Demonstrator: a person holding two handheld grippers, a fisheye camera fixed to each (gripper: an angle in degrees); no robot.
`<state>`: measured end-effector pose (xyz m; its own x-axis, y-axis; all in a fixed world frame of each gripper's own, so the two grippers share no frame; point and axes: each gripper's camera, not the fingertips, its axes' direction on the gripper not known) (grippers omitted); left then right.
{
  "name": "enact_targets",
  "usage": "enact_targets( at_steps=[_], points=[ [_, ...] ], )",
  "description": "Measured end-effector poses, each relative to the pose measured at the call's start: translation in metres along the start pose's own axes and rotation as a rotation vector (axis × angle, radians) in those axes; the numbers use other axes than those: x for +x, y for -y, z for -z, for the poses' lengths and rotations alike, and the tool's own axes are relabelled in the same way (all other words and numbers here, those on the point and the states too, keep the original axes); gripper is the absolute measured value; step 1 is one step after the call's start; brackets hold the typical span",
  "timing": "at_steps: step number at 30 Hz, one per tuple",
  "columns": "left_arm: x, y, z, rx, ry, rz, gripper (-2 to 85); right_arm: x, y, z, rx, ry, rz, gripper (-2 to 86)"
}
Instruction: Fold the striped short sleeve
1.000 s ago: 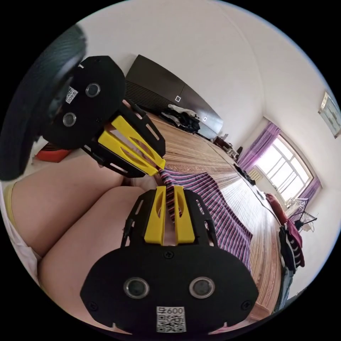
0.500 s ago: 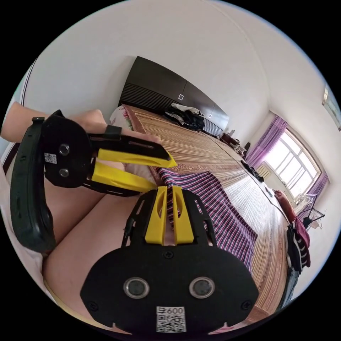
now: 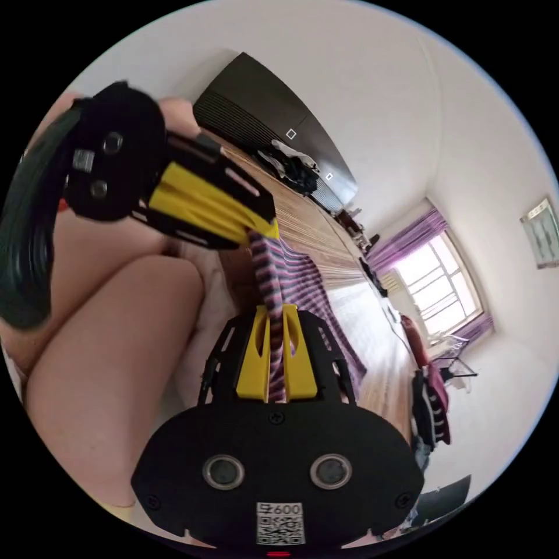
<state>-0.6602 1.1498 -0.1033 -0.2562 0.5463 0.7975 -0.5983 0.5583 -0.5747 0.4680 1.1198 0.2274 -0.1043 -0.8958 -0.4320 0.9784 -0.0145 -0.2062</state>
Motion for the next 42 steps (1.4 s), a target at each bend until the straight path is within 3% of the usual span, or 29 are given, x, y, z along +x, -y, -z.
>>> enact_targets(
  at_steps=[4,8,15,20,25,31,35,42],
  points=[
    [0.006,0.002,0.034,0.023,0.007,0.022,3.3,-0.008,-0.053,-0.032,-0.138,-0.038,0.044,-0.6],
    [0.012,0.015,0.069,0.027,-0.01,0.051,3.4,-0.022,-0.086,-0.044,-0.138,-0.058,0.05,-0.6],
    [0.026,0.062,0.142,0.001,-0.051,0.086,3.4,-0.067,-0.065,-0.084,-0.171,-0.034,0.134,-0.6],
    [0.012,0.087,0.168,0.051,-0.121,0.074,3.4,-0.049,-0.019,-0.123,-0.16,-0.042,0.27,-0.7],
    [-0.071,0.134,0.092,0.002,-0.187,0.087,3.4,0.052,0.077,-0.2,-0.167,-0.077,0.314,-0.7],
    [-0.204,0.176,0.095,-0.096,-0.146,0.26,3.2,0.134,0.164,-0.173,-0.014,-0.261,0.261,-0.7],
    [-0.233,0.193,0.149,-0.064,-0.252,0.291,3.2,0.12,0.186,-0.147,-0.06,-0.062,0.345,-0.8],
    [-0.269,0.225,0.273,0.075,-0.612,0.173,3.2,0.094,0.232,-0.096,-0.168,0.311,0.539,-0.8]
  ],
)
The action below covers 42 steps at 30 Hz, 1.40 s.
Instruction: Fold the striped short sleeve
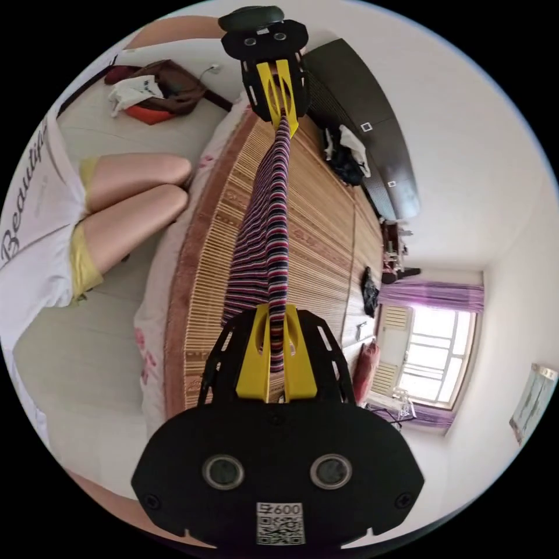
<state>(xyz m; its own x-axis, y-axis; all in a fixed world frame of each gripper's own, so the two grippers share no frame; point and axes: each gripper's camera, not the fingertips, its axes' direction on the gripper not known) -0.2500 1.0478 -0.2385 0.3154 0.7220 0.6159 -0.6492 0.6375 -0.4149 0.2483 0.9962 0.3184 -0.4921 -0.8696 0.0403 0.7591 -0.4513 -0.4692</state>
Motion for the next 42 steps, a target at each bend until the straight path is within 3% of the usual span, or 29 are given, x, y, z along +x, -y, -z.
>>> enact_targets(
  at_steps=[4,9,13,17,19,24,28,36,42],
  points=[
    [0.012,0.029,0.03,0.016,-0.041,0.039,3.2,0.018,0.022,-0.008,-0.002,0.079,-0.025,-0.8],
    [0.013,0.061,0.042,0.014,0.1,0.158,3.0,0.053,0.044,-0.026,0.038,-0.18,-0.196,-0.8],
    [0.009,0.086,0.06,0.03,0.068,0.246,2.9,0.058,0.052,-0.035,0.045,-0.219,-0.215,-0.8],
    [0.028,0.112,0.07,0.014,0.063,0.208,2.9,0.054,0.057,-0.044,0.03,-0.167,-0.194,-0.8],
    [0.038,0.122,0.078,0.044,-0.085,0.189,2.9,0.045,0.056,-0.045,0.018,-0.146,-0.148,-0.8],
    [0.061,0.145,0.086,0.061,-0.2,0.13,2.9,0.034,0.048,-0.061,0.025,0.109,-0.093,-0.7],
    [0.07,0.169,0.074,0.044,-0.292,0.113,2.9,0.041,0.037,-0.089,0.024,0.156,-0.099,-0.8],
    [0.046,0.199,0.062,0.12,-0.043,0.221,2.9,0.091,-0.011,-0.115,0.04,-0.267,-0.251,-0.7],
    [0.098,0.206,0.045,0.167,0.164,0.193,2.9,0.009,-0.024,-0.181,0.003,-0.477,-0.213,-0.7]
  ],
)
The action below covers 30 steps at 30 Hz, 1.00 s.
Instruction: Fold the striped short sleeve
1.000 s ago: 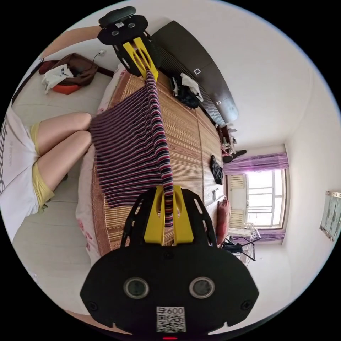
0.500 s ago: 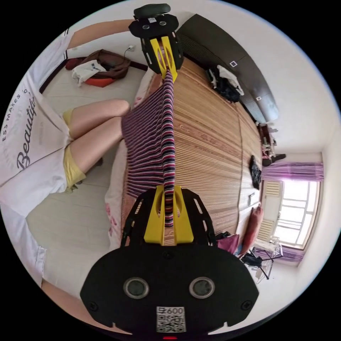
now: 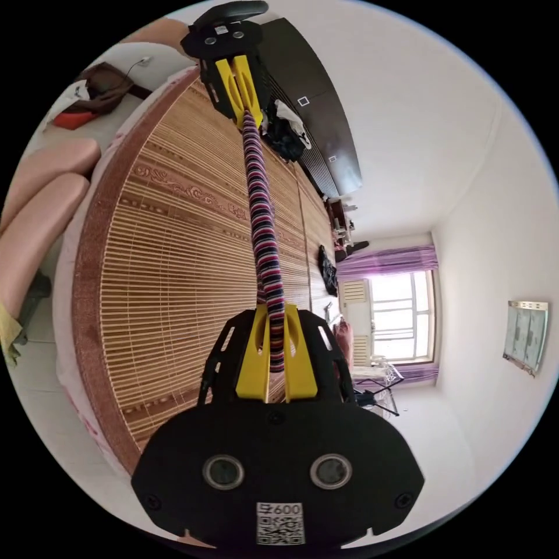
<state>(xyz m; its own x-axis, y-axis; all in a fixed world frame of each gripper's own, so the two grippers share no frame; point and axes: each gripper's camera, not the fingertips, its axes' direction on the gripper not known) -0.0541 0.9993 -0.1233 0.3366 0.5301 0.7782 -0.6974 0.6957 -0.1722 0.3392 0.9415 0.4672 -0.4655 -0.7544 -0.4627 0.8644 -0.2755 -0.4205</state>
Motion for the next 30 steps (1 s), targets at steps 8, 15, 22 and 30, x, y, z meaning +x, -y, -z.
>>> enact_targets(
  at_steps=[8,15,22,30],
  points=[
    [0.183,-0.055,0.037,-0.024,-0.107,-0.212,2.9,-0.181,-0.065,0.05,-0.017,0.189,-0.059,-0.7],
    [0.169,-0.048,0.104,-0.063,0.014,-0.277,2.5,-0.137,-0.16,0.125,-0.042,0.235,-0.32,-0.7],
    [0.082,-0.069,0.19,-0.142,0.073,-0.034,1.9,-0.057,-0.251,0.181,-0.107,0.322,-0.446,-0.8],
    [-0.105,-0.104,0.197,-0.077,-0.482,0.693,6.4,0.125,-0.197,0.166,0.299,0.767,-0.733,-0.7]
  ],
)
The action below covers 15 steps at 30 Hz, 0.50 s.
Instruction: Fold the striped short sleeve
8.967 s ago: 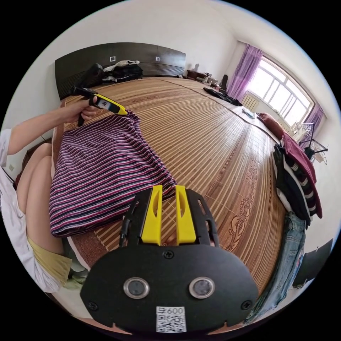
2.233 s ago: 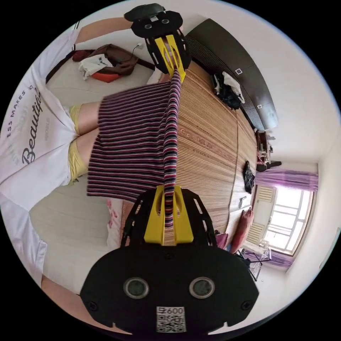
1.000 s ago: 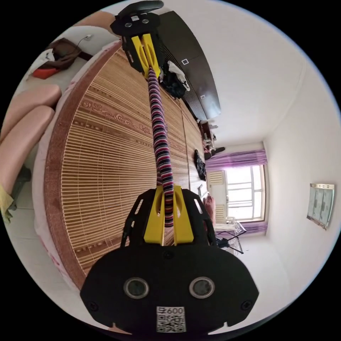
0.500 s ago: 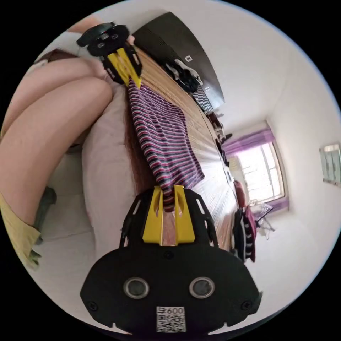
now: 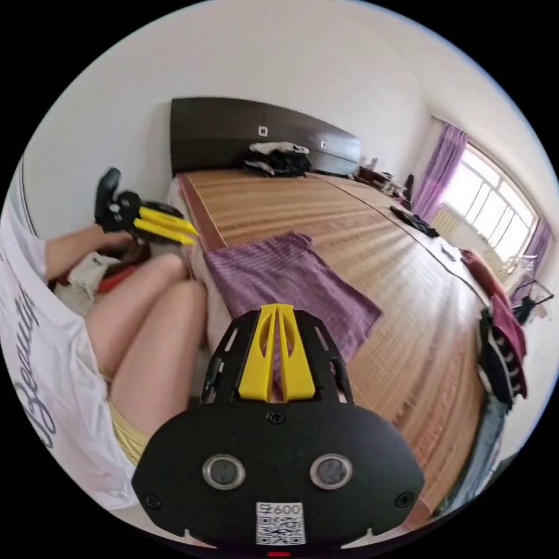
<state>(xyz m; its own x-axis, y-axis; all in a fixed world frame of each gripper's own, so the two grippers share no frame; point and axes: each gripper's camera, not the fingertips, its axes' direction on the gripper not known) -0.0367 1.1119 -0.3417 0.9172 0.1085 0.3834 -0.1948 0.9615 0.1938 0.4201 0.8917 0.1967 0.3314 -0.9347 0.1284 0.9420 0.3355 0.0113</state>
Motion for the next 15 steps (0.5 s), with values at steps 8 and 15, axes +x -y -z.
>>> enact_targets(
  at_steps=[8,15],
  points=[
    [-0.116,0.01,0.038,0.014,-0.424,0.279,12.6,0.023,0.102,-0.092,-0.207,0.069,0.11,4.5],
    [-0.102,0.037,0.115,0.107,-0.111,0.188,11.6,0.029,0.096,-0.051,-0.161,-0.171,-0.119,6.3]
  ],
)
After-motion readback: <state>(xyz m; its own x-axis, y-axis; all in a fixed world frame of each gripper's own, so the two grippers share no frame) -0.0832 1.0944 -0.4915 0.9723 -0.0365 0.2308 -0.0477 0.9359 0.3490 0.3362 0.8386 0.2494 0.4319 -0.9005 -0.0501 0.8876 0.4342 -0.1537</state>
